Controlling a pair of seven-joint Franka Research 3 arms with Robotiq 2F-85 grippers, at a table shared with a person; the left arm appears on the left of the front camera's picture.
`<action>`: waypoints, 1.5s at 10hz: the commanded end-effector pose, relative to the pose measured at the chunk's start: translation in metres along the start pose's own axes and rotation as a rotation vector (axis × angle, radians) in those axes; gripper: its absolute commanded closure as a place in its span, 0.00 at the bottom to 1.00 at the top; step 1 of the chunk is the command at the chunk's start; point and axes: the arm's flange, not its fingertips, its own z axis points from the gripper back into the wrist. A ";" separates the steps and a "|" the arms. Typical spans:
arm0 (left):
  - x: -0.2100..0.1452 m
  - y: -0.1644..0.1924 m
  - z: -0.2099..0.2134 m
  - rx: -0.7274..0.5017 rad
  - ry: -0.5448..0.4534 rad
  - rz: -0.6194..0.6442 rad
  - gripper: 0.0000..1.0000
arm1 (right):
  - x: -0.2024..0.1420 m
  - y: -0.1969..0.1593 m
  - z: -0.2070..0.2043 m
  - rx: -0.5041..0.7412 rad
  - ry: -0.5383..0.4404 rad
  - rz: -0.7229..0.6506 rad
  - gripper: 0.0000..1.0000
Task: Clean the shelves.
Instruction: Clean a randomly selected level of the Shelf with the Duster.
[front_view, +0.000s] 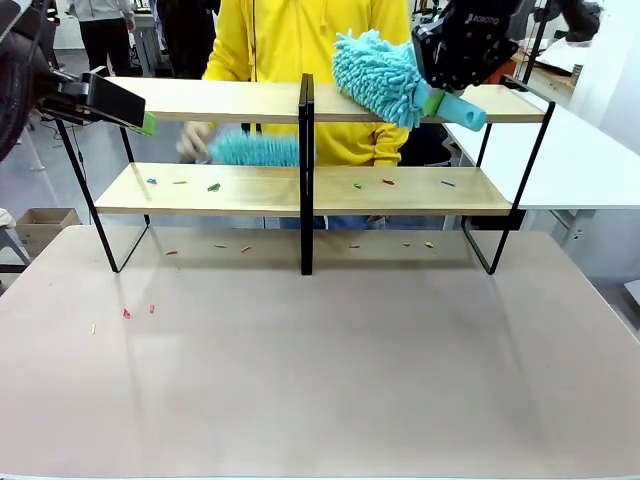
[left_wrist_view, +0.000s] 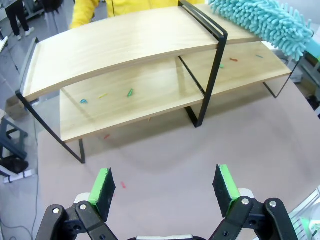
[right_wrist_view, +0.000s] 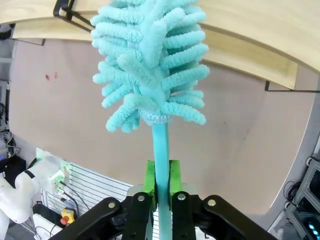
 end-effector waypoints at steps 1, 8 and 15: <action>0.000 0.001 0.000 0.006 -0.002 0.001 0.00 | 0.012 -0.008 0.012 -0.030 0.031 -0.042 1.00; 0.000 0.001 0.000 0.006 -0.002 0.001 0.00 | -0.006 -0.101 0.030 -0.157 0.066 -0.255 1.00; 0.000 0.001 0.000 0.006 -0.002 0.001 0.00 | -0.034 -0.147 0.060 -0.008 -0.077 -0.311 1.00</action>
